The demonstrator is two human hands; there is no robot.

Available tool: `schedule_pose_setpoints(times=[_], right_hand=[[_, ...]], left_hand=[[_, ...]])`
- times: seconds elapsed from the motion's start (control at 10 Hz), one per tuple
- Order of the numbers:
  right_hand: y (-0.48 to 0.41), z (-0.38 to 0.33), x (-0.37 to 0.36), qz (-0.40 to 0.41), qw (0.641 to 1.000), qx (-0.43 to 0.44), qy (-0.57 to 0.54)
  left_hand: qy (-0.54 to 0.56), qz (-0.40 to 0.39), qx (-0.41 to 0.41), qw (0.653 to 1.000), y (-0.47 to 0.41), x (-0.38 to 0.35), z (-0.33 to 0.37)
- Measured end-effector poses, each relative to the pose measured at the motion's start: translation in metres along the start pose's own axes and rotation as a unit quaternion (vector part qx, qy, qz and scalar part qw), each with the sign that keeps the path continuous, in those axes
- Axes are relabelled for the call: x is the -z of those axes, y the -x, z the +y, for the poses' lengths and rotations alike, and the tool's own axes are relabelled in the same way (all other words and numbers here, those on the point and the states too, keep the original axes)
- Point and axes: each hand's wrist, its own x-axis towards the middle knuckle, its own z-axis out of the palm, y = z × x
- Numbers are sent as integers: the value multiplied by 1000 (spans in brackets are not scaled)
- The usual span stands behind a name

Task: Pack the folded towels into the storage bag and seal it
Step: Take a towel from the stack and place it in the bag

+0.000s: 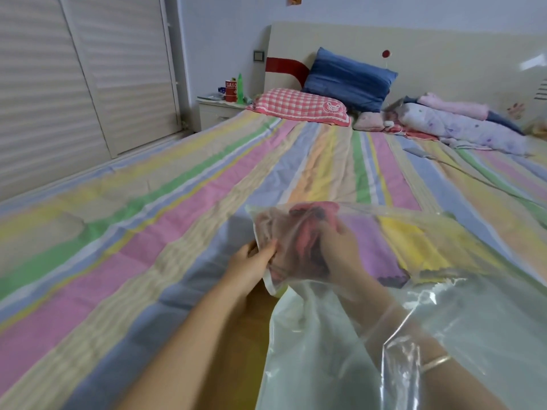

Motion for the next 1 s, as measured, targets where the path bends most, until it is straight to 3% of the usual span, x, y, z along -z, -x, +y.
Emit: schedule_pose_setpoints(times=[0.1,0.2,0.3,0.4,0.5,0.6,0.7,0.8,0.9,1.0], right_hand=[[8,2,-15,3,958,144,247],[5,-2,-17,3,894,182,410],[7,-6,-21,15,870,196,452],[6,-6,-25,51,871,168,459],[1,-9,-23,17,898,142,417],[-1,-9,-27,0,910,174,376],[4,-16,-20,-54,870,282,402],[-2,-19,1,-112,858,316,388],[-16,-14,15,-134,899,281,309],[-25,-15,17,-156,905,265,292]], left_hand=[[27,-17,9,999,-2,3,-8],[33,-38,18,999,-3,6,-11],[37,-36,17,998,-5,7,-12],[38,-35,4,999,-6,6,-13],[34,-36,3,999,-5,7,-14],[26,-47,4,999,-6,8,-14],[25,-50,1,998,-7,9,-14],[18,-50,8,999,-5,9,-12],[36,-56,18,998,-5,8,-14],[40,-50,13,998,-6,8,-15]])
